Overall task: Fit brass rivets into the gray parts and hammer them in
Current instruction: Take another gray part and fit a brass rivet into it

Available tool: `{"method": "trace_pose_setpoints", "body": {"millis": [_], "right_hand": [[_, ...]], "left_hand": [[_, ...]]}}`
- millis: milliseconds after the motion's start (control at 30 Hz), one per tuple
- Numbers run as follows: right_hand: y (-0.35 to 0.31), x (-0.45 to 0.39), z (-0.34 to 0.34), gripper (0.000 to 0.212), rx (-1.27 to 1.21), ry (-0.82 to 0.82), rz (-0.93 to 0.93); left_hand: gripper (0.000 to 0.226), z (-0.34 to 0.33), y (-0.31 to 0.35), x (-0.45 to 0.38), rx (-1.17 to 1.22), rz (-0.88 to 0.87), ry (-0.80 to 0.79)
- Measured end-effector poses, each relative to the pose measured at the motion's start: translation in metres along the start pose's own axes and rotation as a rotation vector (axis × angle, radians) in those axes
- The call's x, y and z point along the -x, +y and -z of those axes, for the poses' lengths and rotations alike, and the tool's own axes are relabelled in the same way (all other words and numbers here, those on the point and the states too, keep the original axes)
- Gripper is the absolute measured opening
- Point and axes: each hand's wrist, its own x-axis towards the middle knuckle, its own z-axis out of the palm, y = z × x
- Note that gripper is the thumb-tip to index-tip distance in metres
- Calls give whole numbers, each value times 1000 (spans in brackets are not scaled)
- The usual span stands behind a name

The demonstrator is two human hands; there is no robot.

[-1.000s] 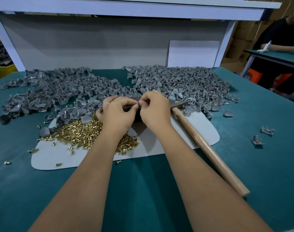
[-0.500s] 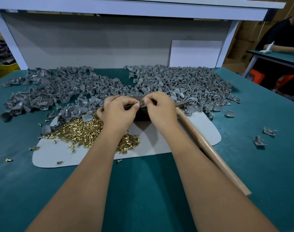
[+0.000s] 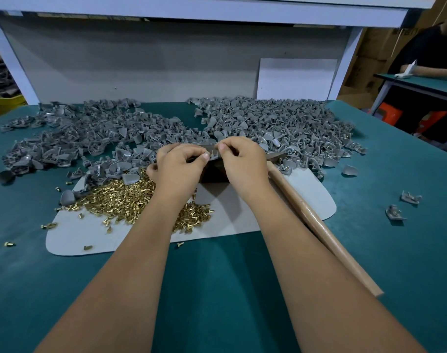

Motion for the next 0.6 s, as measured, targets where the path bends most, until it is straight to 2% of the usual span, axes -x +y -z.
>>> {"method": "trace_pose_setpoints", "body": {"millis": [333,600], "right_hand": [[-3,0,-2,14,160,-23,43],[-6,2,-4,17,127,-3,-8]], "left_hand": [[12,-1,0,1,-95,-25,9],[12,-1,0,1,-113,-4,21]]}}
